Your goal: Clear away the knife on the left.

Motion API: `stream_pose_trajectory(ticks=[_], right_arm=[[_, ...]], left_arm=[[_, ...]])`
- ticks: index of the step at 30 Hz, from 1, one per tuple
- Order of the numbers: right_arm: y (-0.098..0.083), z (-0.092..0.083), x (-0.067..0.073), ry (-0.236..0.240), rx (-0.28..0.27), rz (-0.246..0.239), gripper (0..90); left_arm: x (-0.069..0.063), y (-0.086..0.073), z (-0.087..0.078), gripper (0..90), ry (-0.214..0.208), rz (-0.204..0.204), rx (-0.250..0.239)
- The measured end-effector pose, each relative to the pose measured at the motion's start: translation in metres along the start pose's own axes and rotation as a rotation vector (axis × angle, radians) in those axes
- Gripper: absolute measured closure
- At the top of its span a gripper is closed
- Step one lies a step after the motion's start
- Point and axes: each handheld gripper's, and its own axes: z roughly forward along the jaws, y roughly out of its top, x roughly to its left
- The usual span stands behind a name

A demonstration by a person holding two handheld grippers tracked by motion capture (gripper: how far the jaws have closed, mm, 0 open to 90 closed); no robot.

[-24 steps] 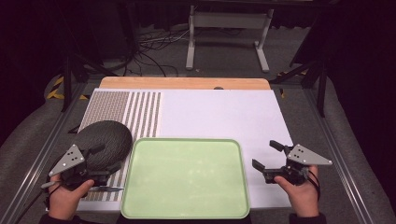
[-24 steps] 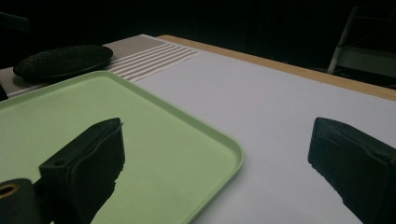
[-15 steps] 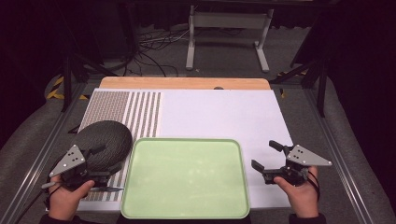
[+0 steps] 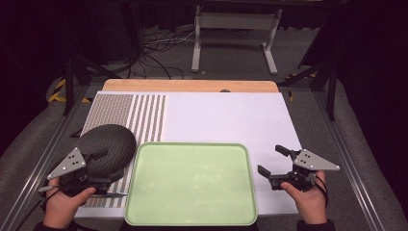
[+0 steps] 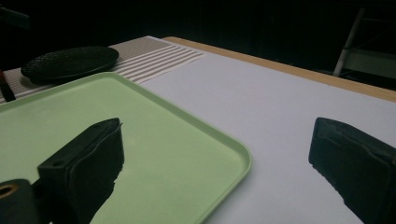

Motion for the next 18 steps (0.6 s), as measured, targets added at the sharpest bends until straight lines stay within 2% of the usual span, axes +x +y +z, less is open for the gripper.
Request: stream_pose_trajectory(ticks=[4,5,6,7,8,13,15,18], right_arm=[[0.000,0.002,0.001,0.006,0.004,-0.001,4.0],[0.000,0.002,0.001,0.006,0.004,-0.001,4.0],[0.000,0.003,0.001,0.007,0.005,-0.001,4.0],[0.000,0.003,0.001,0.007,0.005,-0.001,4.0],[-0.001,0.003,0.000,0.008,0.008,0.003,3.4],[-0.001,0.004,0.000,0.010,0.006,0.002,3.2],[-0.001,0.004,0.000,0.012,0.006,0.002,3.2],[-0.001,0.004,0.000,0.013,0.011,0.001,3.1]], left_arm=[[0.001,0.001,-0.004,8.5,0.010,0.044,0.091],[0.001,0.001,-0.004,8.5,0.010,0.044,0.091],[0.001,0.002,-0.006,8.8,0.025,0.068,0.164],[0.001,0.002,-0.006,9.4,0.025,0.068,0.164],[0.001,0.004,-0.008,9.4,0.029,0.087,0.197],[0.001,0.009,-0.013,8.9,0.019,0.117,0.235],[-0.001,0.011,-0.016,8.9,0.013,0.146,0.277],[-0.002,0.012,-0.019,8.8,-0.008,0.159,0.322]])
